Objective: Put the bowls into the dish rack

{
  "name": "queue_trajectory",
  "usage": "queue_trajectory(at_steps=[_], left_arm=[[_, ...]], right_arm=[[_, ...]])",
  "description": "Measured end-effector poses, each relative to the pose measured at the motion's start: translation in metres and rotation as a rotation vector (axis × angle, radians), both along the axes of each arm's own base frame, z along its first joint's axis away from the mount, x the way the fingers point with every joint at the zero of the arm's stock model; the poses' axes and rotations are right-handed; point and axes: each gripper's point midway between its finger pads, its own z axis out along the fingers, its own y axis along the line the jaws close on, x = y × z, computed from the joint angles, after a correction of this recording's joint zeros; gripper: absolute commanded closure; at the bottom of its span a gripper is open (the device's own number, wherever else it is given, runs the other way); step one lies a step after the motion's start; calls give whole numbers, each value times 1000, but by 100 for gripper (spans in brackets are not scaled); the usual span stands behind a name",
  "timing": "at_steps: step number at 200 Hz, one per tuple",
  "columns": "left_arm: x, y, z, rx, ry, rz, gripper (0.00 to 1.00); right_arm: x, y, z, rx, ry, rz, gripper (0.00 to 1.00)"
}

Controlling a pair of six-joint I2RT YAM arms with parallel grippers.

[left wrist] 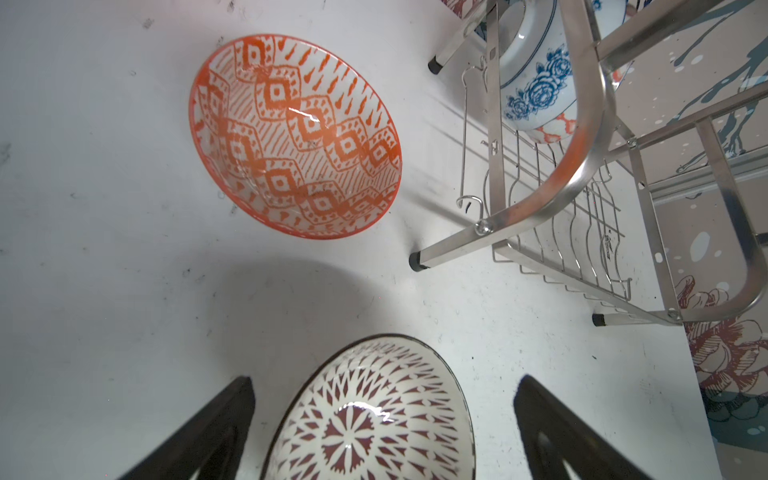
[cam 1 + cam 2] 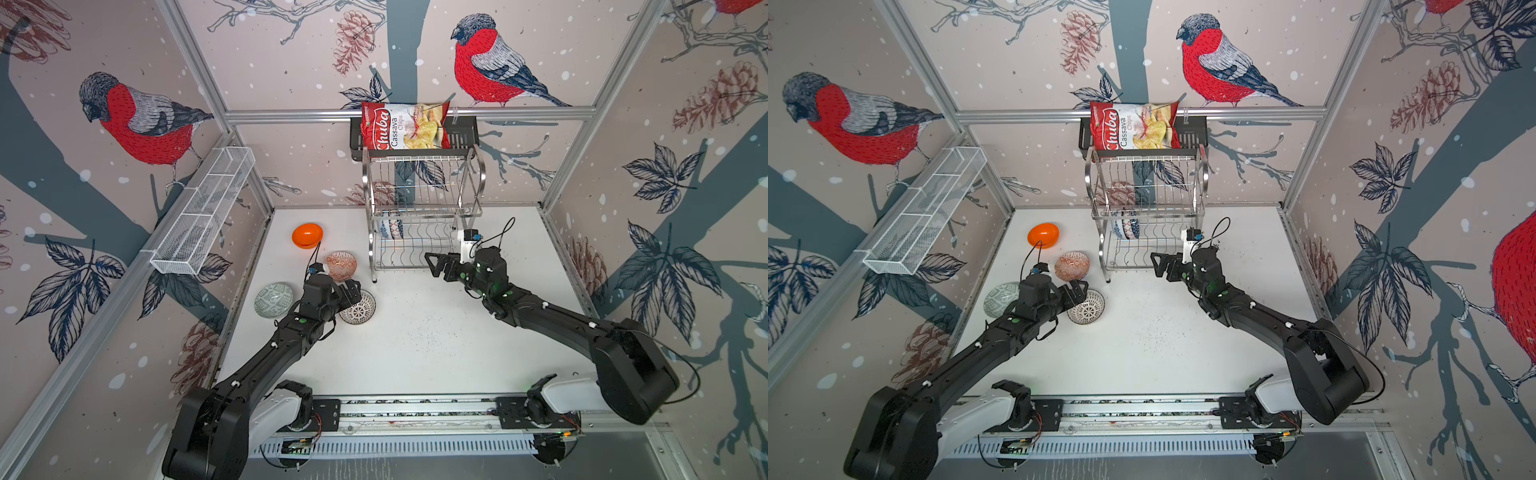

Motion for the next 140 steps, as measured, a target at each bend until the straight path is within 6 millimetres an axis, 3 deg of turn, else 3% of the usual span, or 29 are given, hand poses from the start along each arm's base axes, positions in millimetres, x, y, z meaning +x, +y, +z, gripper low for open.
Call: queue_trajectory(at_steps=[40, 74, 116, 140], left_arm=[[-7, -1, -10, 19, 66, -20, 5], [-14, 2, -22, 50, 110, -33, 15], [-18, 7, -39, 103, 165, -37, 39], [-17, 9, -47, 136, 192, -43, 57]], right_arm=[[7, -16, -6, 9, 13, -58, 1], [8, -17, -9, 10, 18, -65, 0], [8, -18, -11, 26, 30, -78, 0], [8, -23, -10, 26, 25, -92, 0]])
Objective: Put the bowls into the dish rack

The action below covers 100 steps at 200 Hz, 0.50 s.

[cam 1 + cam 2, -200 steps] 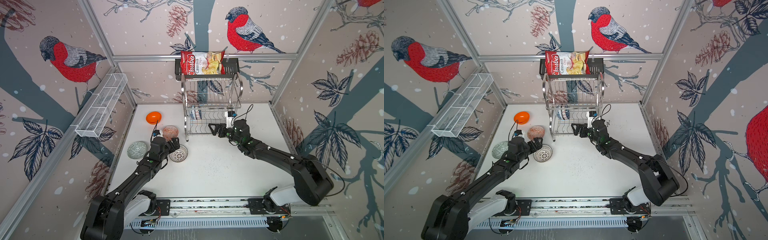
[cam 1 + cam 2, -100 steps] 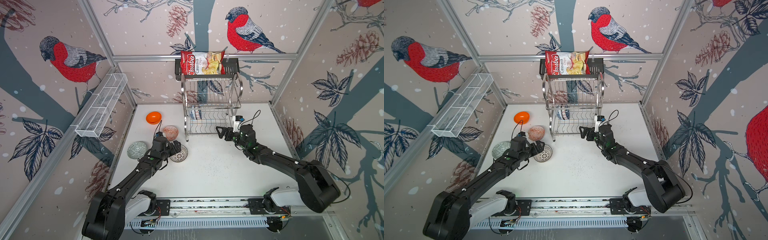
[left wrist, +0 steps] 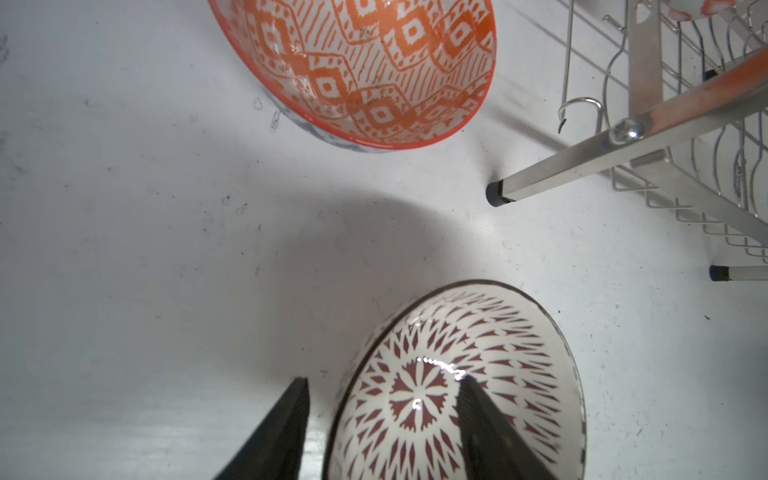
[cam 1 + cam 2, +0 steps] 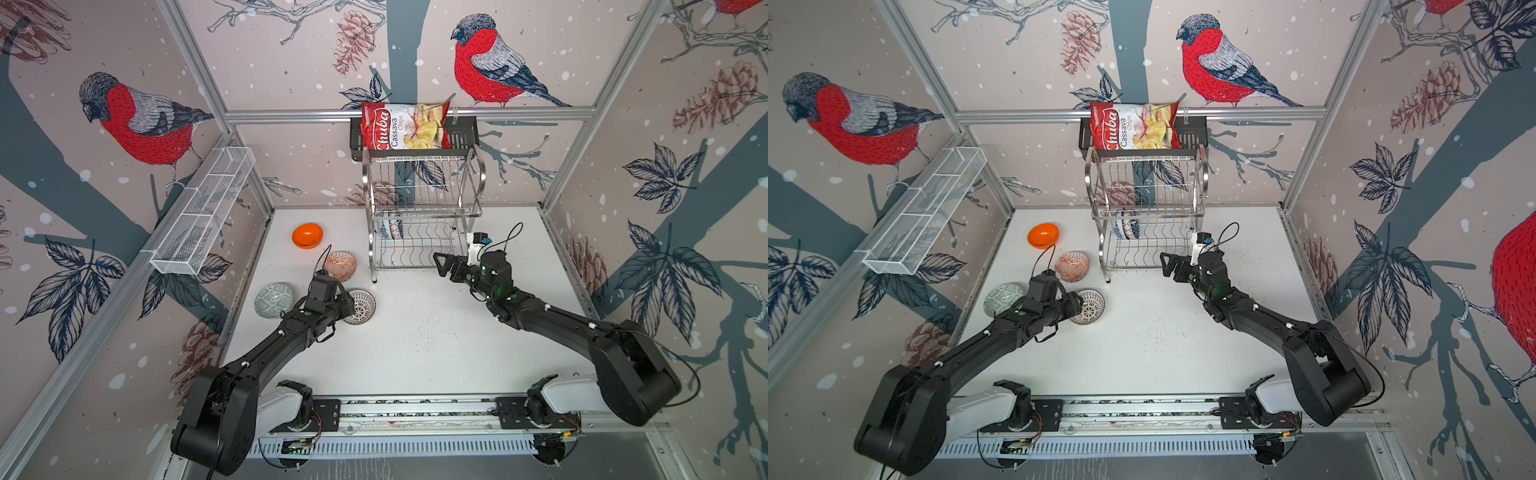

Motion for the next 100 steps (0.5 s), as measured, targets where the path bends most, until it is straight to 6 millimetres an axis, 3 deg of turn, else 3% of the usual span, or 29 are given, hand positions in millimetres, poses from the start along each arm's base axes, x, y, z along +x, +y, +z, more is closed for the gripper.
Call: queue_trajectory(at_steps=[35, 71, 100], left_arm=[[-1, 2, -11, 35, 41, -5, 77], [-3, -8, -7, 54, 44, -52, 98], [2, -31, 5, 86, 25, -111, 100]], right_arm=[[3, -6, 1, 5, -6, -20, 0], [4, -9, -1, 10, 0, -30, 0], [5, -14, -3, 19, 12, -48, 1]])
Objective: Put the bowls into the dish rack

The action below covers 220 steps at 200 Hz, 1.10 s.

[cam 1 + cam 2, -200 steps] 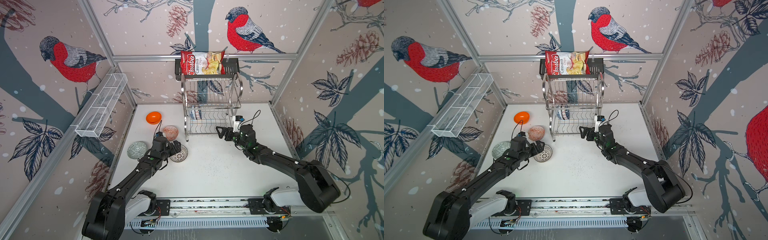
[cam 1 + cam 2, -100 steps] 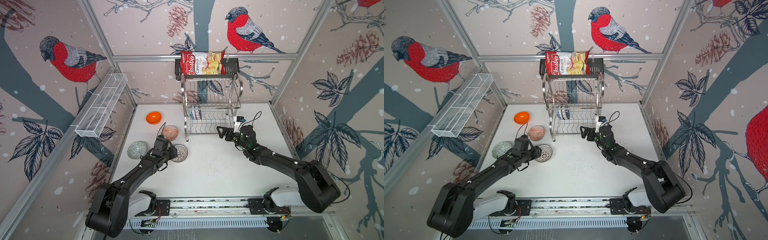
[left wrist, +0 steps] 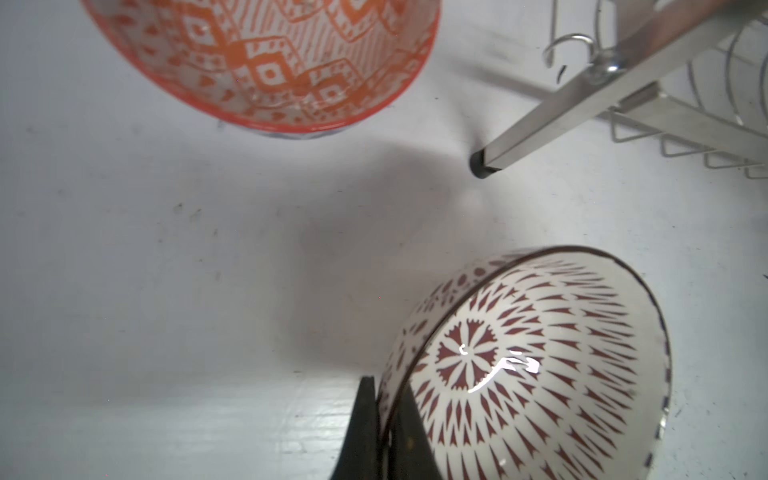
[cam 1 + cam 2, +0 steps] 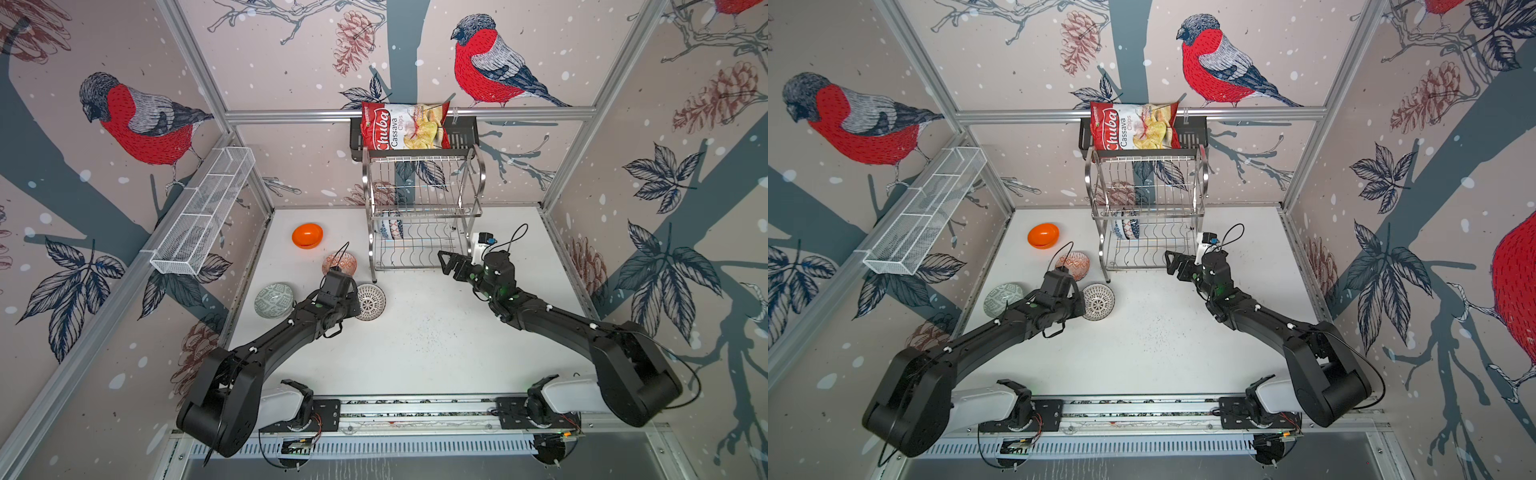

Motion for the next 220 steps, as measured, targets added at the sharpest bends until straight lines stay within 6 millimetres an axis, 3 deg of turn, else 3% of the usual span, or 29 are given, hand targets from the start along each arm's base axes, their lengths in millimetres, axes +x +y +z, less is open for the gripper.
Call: queue_trajectory(at_steps=[41, 96, 123, 139, 164, 198, 220], left_arm=[[4, -25, -4, 3, 28, -49, 100], [16, -116, 1, -20, 33, -210, 100], [19, -148, -6, -24, 40, -257, 100], [21, -161, -9, -22, 51, -268, 100], [26, -177, -6, -31, 39, -282, 88], [31, -184, -3, -37, 34, -282, 74], [32, -184, -2, -37, 30, -280, 72]], right_arm=[[0, -13, 1, 20, 1, -45, 1], [5, -25, -2, 27, 12, -82, 1], [6, -29, -3, 36, 22, -96, 1], [6, -32, -2, 41, 21, -103, 1], [7, -36, -3, 45, 25, -115, 1], [6, -39, 0, 63, 25, -126, 1], [4, -44, 0, 67, 23, -134, 0]])
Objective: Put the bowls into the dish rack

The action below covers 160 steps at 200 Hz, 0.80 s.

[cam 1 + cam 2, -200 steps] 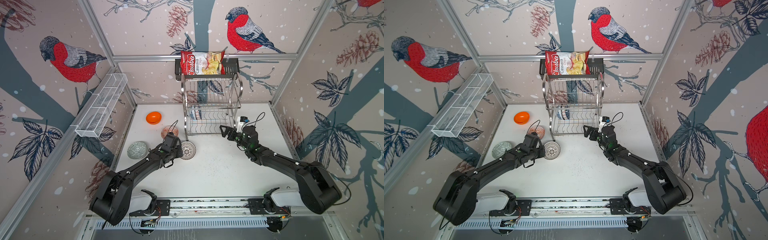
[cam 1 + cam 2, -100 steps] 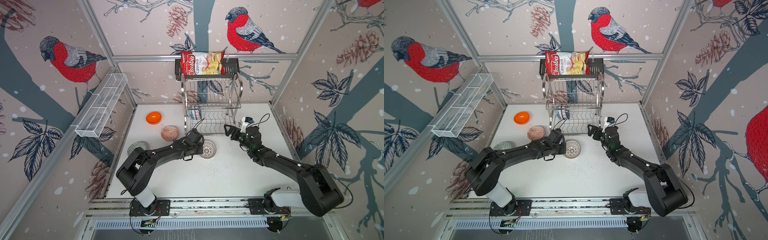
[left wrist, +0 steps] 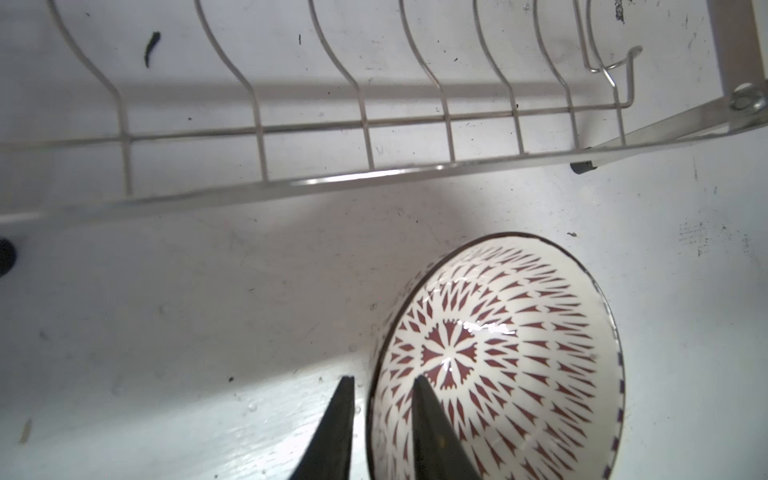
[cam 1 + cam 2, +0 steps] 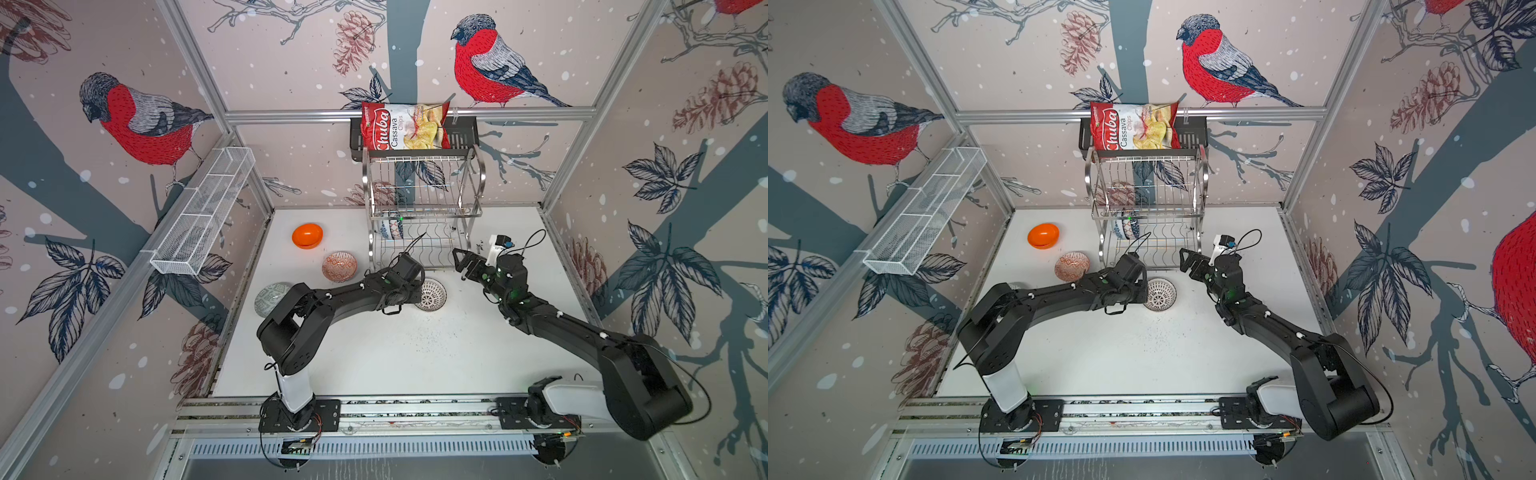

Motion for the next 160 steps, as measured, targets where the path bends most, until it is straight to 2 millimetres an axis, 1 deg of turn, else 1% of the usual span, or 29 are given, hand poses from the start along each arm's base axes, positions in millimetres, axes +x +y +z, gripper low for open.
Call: queue_trajectory(at_steps=[14, 39, 51, 67, 78, 87, 93, 141, 160], left_arm=[[0, 0, 2, -3, -4, 0, 70], [-1, 2, 7, -9, -13, 3, 61], [-2, 5, 8, -7, -17, 6, 44], [-2, 8, 11, -2, -27, 17, 35], [-2, 11, 14, 2, -35, 22, 25], [-2, 13, 17, 6, -45, 29, 13], [-1, 14, 19, 7, -52, 34, 3], [-1, 29, 41, 1, -94, 64, 2], [-1, 40, 51, -14, -115, 83, 2]], right_arm=[[-2, -4, 0, 4, -2, -11, 1], [-3, -7, 1, 14, -8, -21, 0], [-3, -8, 2, 25, -8, -25, 1], [-3, -8, 2, 27, -11, -25, 1], [-3, -8, 2, 28, -13, -25, 1], [-2, -8, 2, 28, -14, -25, 1], [-2, -8, 3, 30, -16, -26, 0], [-2, -12, -2, 25, -12, -45, 1], [-1, -12, -5, 22, -4, -47, 0]])
